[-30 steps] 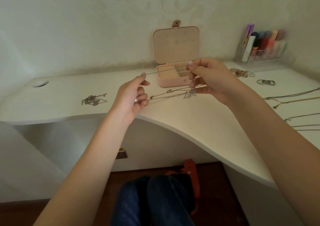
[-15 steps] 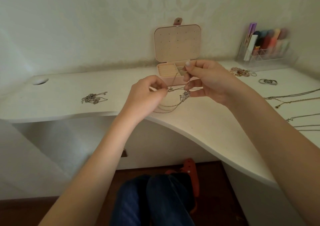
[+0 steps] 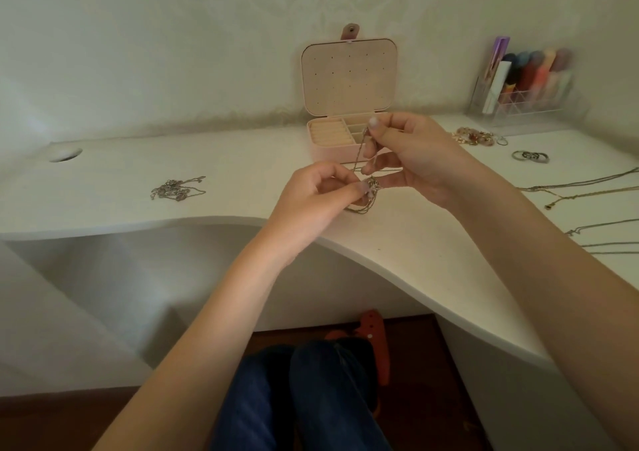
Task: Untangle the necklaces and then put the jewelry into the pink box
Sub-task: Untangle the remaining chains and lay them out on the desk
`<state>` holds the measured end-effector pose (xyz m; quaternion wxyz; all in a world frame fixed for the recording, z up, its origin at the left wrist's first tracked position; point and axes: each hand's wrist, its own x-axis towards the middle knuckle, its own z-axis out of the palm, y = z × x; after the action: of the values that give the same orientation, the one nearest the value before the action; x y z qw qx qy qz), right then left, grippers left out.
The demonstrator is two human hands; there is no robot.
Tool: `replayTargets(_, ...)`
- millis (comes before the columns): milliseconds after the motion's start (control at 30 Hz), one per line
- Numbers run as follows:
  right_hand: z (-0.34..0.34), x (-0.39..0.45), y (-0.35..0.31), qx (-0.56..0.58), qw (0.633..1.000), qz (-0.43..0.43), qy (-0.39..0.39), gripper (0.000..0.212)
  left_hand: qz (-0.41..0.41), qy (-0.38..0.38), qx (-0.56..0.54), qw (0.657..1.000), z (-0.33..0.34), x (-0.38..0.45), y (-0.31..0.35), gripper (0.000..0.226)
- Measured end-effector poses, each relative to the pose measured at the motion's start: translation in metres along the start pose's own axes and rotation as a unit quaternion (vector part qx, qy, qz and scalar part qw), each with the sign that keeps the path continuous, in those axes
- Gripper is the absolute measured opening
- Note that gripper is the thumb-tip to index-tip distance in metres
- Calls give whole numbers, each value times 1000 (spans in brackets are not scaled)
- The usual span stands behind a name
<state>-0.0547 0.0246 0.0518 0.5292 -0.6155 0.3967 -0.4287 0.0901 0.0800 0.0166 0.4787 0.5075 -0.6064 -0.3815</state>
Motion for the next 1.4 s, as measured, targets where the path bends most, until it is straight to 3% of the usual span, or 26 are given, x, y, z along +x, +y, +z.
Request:
replayTargets(167,-5,-6,8,-25,999,27,12,15,3,5,-80,997,-2,5,-6,13)
replayTargets(267,-16,-14,15,-110,993,45,27,16,10,-17,-75,997,-4,10,-8,18)
replayTargets(433,-26,-29,24,-334,932,-92,108,8,36,-53,-48,997,-4,12,-11,16)
replayTargets(567,-16,-38,13,-327,941,-82,42,20,57,-81,-45,994,-5,10,-13,5)
replayTargets(733,-11,-39,13,-283,958,-31,-36,20,64,-89,-77,991,-7,9,-15,19)
replayTargets(1000,-12,-40,17,-147,987,27,-65,6,78,-116,-78,987,-9,10,-17,13)
replayTargets(1167,-11,-40,20,-132,989,7,-59,6,82,-112,-68,988,-7,9,-18,21)
replayTargets(1400,-12,-40,22,-139,990,-26,-26,29,105,-91,-24,990,-3,8,-19,19)
